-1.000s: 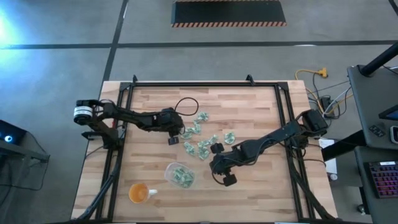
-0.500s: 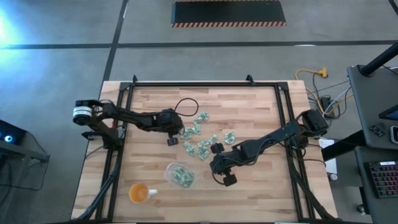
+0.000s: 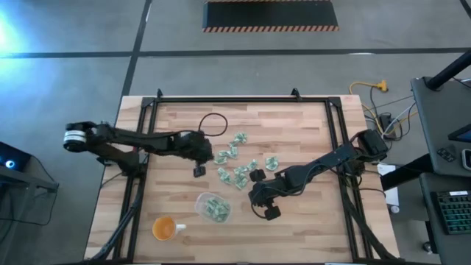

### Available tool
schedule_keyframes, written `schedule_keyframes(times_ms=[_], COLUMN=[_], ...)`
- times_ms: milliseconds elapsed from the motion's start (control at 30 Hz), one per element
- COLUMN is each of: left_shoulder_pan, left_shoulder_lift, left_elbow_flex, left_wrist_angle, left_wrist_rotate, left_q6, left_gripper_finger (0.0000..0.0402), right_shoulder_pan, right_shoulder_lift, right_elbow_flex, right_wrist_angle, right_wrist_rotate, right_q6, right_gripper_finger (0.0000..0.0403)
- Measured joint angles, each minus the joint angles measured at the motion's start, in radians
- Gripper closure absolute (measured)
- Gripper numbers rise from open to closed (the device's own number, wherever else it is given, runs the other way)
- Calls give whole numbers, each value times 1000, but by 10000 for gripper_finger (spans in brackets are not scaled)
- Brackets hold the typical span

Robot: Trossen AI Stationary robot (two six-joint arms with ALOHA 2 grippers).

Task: Pick and place Stevia / Truvia into bins
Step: Put the stevia packet into the transparent container

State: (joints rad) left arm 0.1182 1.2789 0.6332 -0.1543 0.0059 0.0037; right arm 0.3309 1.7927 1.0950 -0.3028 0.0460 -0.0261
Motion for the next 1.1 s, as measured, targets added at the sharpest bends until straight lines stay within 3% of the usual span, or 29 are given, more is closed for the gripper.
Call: schedule_keyframes(times_ms=[133,267,633,867,1100], left_shoulder_pan=[-65,-164,-371,-378,-358], left_shoulder_lift=[-69,-95,8,102,139], left_elbow_flex=[-1,-1,2,7,22], left_wrist_angle=[12,27,192,195,196], left_wrist_rotate=[202,288,306,298,265], left_q6=[1,7,56,56,56], left_gripper_finger=[384,384,385,381,339], right_shoulder_pan=[0,0,0,0,0], right_shoulder_lift=[0,0,0,0,0], right_elbow_flex=[0,-2,-3,-4,-12], right_wrist_angle=[-1,-1,-8,-15,-24], right_wrist_rotate=[0,0,0,0,0], right_q6=[0,0,16,28,35], right_gripper_finger=[343,340,343,337,344])
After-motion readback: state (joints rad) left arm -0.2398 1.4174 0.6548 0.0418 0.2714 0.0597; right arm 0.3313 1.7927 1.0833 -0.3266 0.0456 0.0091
